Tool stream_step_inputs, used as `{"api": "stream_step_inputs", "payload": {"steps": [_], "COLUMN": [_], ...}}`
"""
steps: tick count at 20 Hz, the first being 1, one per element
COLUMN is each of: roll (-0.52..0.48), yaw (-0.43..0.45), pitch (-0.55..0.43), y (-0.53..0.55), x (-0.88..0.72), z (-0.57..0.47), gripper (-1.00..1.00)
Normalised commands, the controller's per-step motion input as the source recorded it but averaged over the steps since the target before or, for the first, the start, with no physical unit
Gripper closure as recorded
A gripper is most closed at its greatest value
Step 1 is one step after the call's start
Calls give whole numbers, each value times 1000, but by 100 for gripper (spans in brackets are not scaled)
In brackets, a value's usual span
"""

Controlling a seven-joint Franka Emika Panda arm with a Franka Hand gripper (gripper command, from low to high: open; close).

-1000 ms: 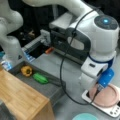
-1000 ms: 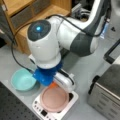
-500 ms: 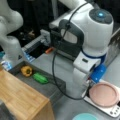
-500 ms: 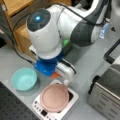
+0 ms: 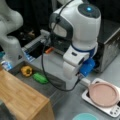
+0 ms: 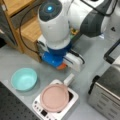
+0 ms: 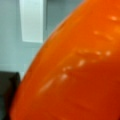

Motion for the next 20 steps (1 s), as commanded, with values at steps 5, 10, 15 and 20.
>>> {"api": "stream_step_inputs", "payload": {"steps": [5, 10, 15, 20], "roll": [20, -159, -49, 23], "yaw": [315, 628, 519, 468], "pitch": [-210, -72, -115, -125], "y": [-93, -137, -141, -214], "x": [-292, -267, -240, -247], "z": [119, 192, 188, 83], "gripper": [100, 100, 100, 100]}}
